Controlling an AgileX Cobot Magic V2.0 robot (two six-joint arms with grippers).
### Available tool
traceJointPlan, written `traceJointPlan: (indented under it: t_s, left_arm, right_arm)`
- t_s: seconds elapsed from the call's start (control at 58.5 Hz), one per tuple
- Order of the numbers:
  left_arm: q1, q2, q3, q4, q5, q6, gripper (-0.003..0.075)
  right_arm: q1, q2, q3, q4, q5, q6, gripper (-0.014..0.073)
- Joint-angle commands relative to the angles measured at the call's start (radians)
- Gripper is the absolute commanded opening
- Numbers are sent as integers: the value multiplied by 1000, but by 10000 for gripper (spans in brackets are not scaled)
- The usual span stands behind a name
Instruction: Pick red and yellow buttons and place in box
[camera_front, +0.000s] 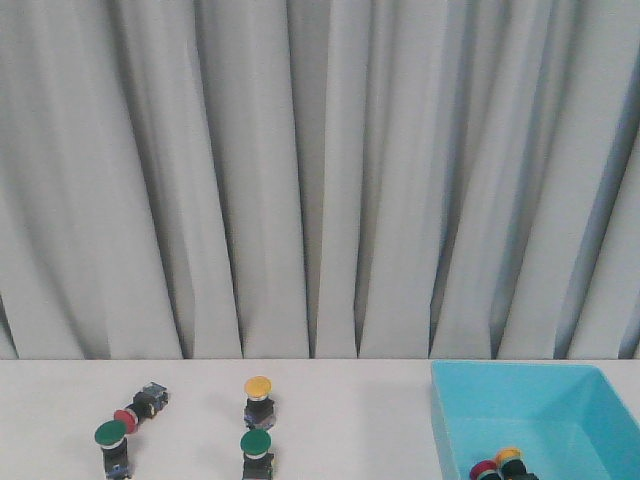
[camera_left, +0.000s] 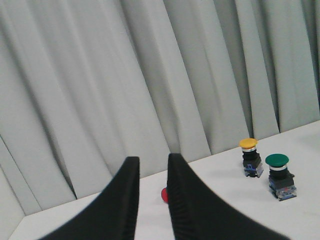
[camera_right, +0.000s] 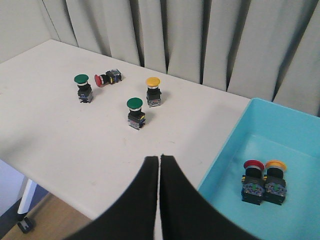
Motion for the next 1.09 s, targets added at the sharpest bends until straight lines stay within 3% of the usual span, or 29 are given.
traceJointPlan:
  t_s: [0.0,1.077]
  left_arm:
    - [0,-4,9,25,-63,-75,136]
    - [0,-4,9,25,-63,-91,136]
  right_arm:
    - [-3,6,-22,35,-51,-7,-4]
    - [-3,-39,20,23,-70,-7,-4]
